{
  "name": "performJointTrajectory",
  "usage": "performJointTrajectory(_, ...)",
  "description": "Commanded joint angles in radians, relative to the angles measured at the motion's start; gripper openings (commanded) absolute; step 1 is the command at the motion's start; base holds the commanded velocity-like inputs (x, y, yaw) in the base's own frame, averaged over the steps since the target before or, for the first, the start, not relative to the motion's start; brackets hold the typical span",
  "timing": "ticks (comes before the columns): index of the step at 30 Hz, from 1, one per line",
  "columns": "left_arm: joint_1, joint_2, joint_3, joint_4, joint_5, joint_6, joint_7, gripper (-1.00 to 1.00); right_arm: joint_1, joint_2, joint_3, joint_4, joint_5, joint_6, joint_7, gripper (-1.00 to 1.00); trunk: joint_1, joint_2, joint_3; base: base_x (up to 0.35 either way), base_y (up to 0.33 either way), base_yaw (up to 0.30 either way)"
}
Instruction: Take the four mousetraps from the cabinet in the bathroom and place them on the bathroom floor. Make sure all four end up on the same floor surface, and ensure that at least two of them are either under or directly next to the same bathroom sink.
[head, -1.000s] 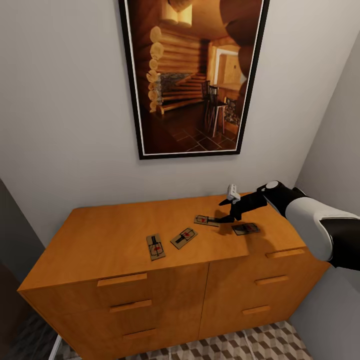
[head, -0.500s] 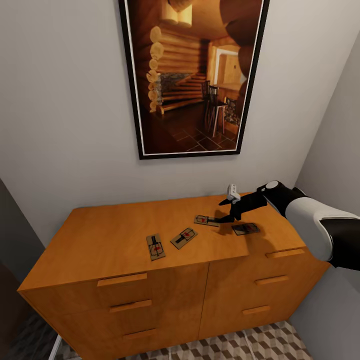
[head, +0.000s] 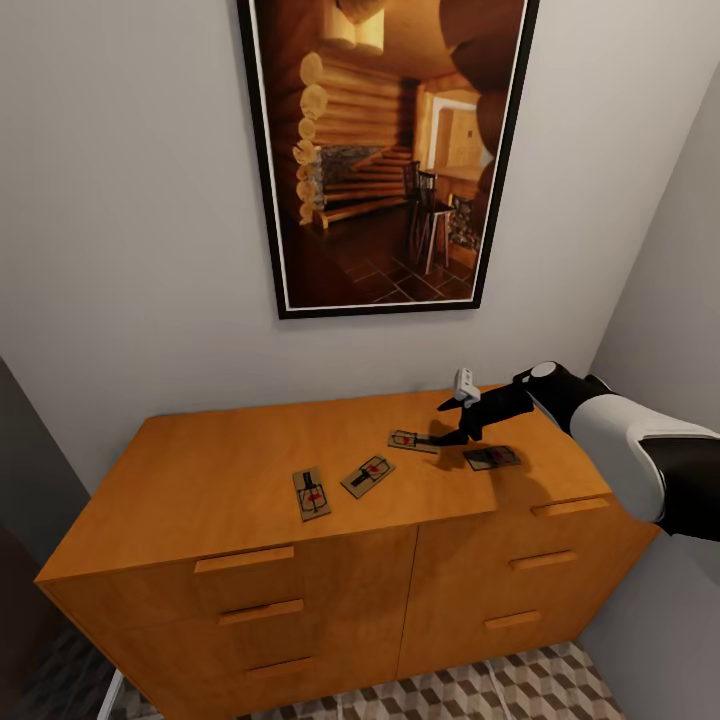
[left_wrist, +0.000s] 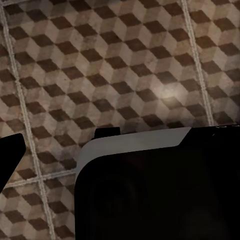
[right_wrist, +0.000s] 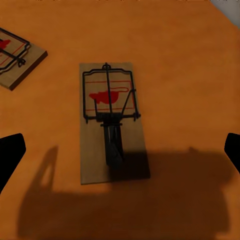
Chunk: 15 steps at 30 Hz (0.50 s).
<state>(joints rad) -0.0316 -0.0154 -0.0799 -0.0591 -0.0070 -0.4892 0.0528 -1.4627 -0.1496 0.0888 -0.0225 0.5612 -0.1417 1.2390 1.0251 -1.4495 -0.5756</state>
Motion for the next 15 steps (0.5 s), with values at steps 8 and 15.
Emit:
performJointTrajectory(8, -0.001, 0.0, -0.008, 0.001, -0.001, -0.003, 0.006, 1.0, 0.002, 0.001, 0.008, 0.0, -0.003, -0.01, -0.001, 1.0, 0.0, 0.0, -0.001, 0.0, 0.0, 0.0)
performJointTrajectory(15, -0.001, 0.0, -0.008, 0.001, -0.001, -0.003, 0.006, 1.0, 0.021, 0.002, 0.008, 0.0, -0.003, -0.01, -0.001, 1.0, 0.0, 0.0, -0.001, 0.0, 0.0, 0.0)
